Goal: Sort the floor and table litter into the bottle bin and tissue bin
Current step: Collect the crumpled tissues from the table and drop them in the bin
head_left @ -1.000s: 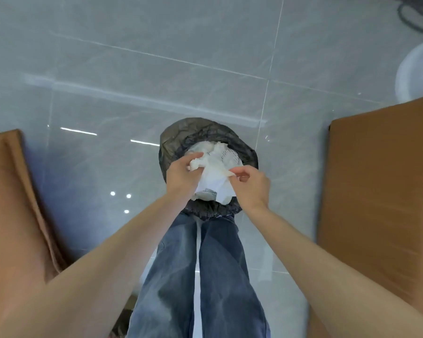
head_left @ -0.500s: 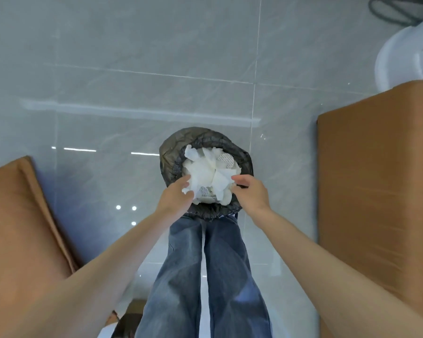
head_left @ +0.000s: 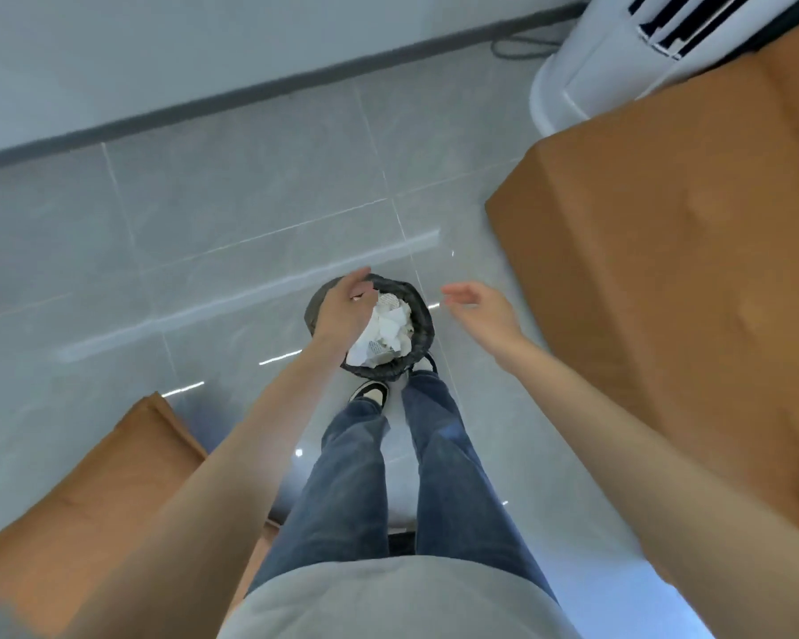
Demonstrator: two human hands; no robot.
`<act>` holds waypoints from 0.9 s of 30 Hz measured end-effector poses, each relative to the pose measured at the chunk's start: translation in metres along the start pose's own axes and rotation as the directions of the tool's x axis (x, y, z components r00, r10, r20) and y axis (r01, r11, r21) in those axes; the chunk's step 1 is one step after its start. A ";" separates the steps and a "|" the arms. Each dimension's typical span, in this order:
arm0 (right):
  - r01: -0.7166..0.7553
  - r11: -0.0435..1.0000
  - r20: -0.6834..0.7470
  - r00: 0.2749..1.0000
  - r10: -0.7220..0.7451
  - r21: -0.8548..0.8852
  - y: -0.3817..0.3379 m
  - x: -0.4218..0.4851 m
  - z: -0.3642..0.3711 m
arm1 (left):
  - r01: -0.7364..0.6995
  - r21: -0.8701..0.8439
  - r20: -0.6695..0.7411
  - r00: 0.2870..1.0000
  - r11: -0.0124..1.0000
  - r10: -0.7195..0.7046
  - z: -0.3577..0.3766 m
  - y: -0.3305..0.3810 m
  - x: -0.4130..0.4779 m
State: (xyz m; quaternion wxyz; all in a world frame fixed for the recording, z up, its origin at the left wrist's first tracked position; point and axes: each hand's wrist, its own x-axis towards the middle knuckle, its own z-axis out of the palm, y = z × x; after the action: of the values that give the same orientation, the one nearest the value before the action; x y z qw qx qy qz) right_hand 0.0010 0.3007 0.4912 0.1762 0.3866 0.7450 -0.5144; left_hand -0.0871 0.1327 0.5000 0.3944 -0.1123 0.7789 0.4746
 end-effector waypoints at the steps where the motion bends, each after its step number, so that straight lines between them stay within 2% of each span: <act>1: 0.000 1.000 -0.025 1.000 0.000 0.030 -0.001 -0.016 -0.008 | -0.030 0.020 0.029 0.999 0.999 0.029 0.001 0.008 -0.011; 6: -0.017 0.980 -0.210 0.976 0.059 0.196 0.018 -0.095 -0.032 | -0.181 0.217 0.244 0.961 0.959 0.126 0.020 0.039 -0.062; 10: -0.028 0.928 -0.378 0.908 0.179 0.371 0.052 -0.155 -0.043 | -0.353 0.405 0.462 0.875 0.844 0.144 0.057 0.059 -0.101; 14: -0.016 0.831 -0.523 0.770 0.365 0.556 0.096 -0.216 -0.062 | -0.523 0.490 0.642 0.758 0.697 0.117 0.116 0.070 -0.139; 17: 0.032 0.744 -0.581 0.647 0.493 0.667 0.134 -0.261 -0.077 | -0.628 0.480 0.744 0.662 0.613 0.096 0.168 0.073 -0.175; 23: 0.175 0.556 -0.571 0.426 0.702 0.813 0.206 -0.343 -0.098 | -0.808 0.387 0.901 0.433 0.444 0.002 0.275 0.064 -0.250; 27: 0.279 0.492 -0.562 0.310 0.767 0.825 0.260 -0.393 -0.112 | -0.863 0.326 0.945 0.315 0.386 -0.093 0.346 0.040 -0.304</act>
State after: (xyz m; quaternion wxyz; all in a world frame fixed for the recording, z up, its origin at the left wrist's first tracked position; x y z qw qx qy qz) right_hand 0.4646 0.2917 0.6325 -0.3852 0.7621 0.2770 -0.4406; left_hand 0.2681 0.3797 0.6630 0.5699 0.5796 0.5702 0.1185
